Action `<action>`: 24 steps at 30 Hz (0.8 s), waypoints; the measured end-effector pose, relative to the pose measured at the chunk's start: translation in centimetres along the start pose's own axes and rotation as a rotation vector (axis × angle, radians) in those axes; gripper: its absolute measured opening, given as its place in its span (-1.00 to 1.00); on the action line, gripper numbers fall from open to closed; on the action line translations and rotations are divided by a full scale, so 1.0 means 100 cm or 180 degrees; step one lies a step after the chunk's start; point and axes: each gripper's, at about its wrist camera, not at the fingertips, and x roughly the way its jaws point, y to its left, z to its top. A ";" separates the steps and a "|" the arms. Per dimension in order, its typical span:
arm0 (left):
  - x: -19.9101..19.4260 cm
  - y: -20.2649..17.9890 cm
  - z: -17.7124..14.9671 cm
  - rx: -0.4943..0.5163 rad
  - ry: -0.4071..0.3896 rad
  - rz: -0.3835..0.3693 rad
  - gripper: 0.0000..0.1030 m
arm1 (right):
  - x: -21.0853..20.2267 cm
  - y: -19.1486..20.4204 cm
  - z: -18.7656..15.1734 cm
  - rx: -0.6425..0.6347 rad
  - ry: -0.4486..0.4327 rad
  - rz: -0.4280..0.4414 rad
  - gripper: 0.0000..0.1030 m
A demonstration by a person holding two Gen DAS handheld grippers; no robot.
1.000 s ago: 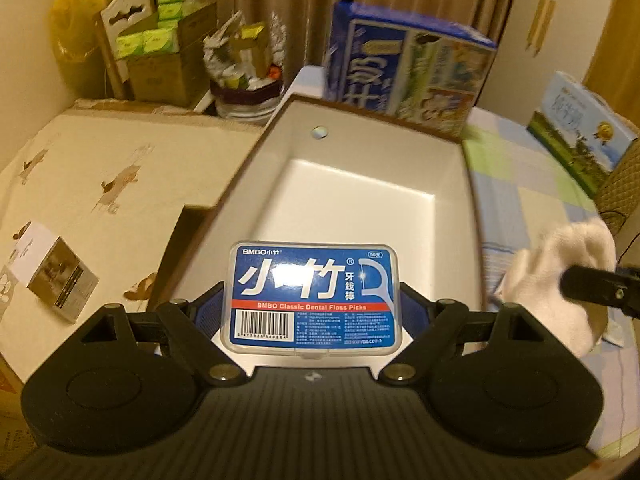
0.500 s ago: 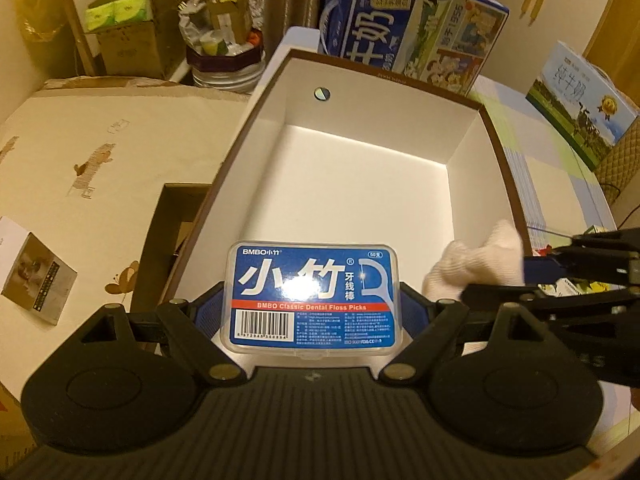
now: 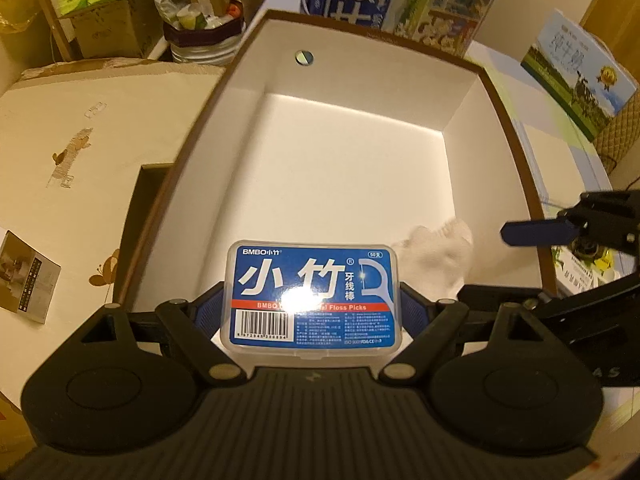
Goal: Organize objects
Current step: 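Carry floss box with left gripper while right lowers cloth into brown box, opens, then lower floss box into brown box and open left gripper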
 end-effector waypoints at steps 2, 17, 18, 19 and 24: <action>0.007 -0.002 -0.001 0.0024 0.0079 0.0003 0.62 | 0.000 -0.001 0.000 -0.0072 0.0007 -0.0028 0.10; 0.040 -0.006 0.006 0.0212 0.0365 0.0090 0.65 | 0.000 0.008 -0.002 -0.0286 0.0107 -0.0052 0.11; 0.039 -0.006 0.005 0.0220 0.0349 0.0094 0.68 | -0.001 0.009 -0.002 -0.0292 0.0110 -0.0050 0.11; 0.037 -0.006 0.004 0.0220 0.0339 0.0092 0.69 | -0.002 0.010 -0.002 -0.0293 0.0111 -0.0052 0.11; 0.024 -0.006 -0.001 0.0203 0.0282 0.0037 0.72 | -0.004 0.011 -0.003 -0.0285 0.0114 -0.0054 0.12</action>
